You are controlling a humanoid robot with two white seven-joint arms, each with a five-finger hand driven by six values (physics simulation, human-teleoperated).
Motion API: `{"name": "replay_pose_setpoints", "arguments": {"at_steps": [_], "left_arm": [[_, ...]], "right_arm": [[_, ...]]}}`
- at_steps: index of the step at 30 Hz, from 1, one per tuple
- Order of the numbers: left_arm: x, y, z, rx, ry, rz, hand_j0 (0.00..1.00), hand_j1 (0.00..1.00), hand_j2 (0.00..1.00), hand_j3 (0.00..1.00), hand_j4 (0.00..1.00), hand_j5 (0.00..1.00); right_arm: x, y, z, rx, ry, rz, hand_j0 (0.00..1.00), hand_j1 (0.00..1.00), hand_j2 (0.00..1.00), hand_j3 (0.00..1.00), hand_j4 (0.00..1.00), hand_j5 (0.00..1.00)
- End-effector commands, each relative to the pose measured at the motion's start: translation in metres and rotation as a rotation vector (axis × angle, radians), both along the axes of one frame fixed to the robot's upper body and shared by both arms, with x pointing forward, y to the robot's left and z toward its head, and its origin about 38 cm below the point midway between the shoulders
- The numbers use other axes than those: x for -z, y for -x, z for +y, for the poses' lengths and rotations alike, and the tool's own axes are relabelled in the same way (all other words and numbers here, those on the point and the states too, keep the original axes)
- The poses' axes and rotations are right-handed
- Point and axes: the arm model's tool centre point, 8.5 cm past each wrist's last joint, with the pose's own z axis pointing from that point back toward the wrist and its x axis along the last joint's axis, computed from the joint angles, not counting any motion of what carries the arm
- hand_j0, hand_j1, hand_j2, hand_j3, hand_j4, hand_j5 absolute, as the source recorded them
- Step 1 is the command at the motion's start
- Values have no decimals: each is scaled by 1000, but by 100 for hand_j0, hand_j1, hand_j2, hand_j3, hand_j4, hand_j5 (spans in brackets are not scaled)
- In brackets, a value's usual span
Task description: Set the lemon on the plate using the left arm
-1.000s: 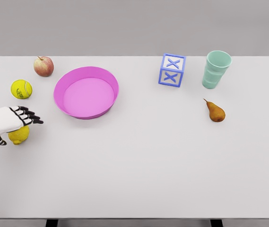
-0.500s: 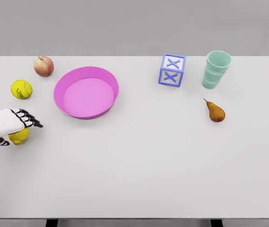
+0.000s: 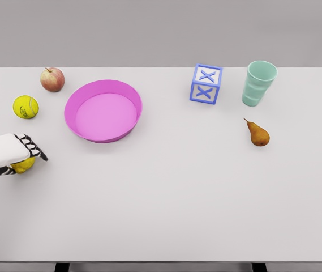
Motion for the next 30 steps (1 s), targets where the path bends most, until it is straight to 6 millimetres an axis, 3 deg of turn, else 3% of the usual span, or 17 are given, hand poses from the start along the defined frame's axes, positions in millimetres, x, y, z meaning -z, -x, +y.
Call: {"name": "replay_pose_setpoints", "arguments": {"at_steps": [1, 13, 23, 30], "left_arm": [[-1, 0, 0, -2, 2, 0, 70, 70, 70, 70, 70, 70], [-7, -2, 2, -8, 12, -16, 46, 46, 46, 46, 46, 46], [-22, -9, -2, -3, 35, -63, 45, 45, 45, 45, 45, 45], [-31, -24, -19, 9, 97, -116, 43, 43, 43, 43, 43, 43]], "right_arm": [[0, 0, 0, 0, 0, -1, 100, 100, 100, 100, 100, 100], [0, 0, 0, 1, 0, 0, 100, 100, 100, 100, 100, 100], [0, 0, 0, 0, 0, -1, 100, 100, 100, 100, 100, 100], [0, 0, 0, 0, 0, 1, 100, 100, 100, 100, 100, 100]]}}
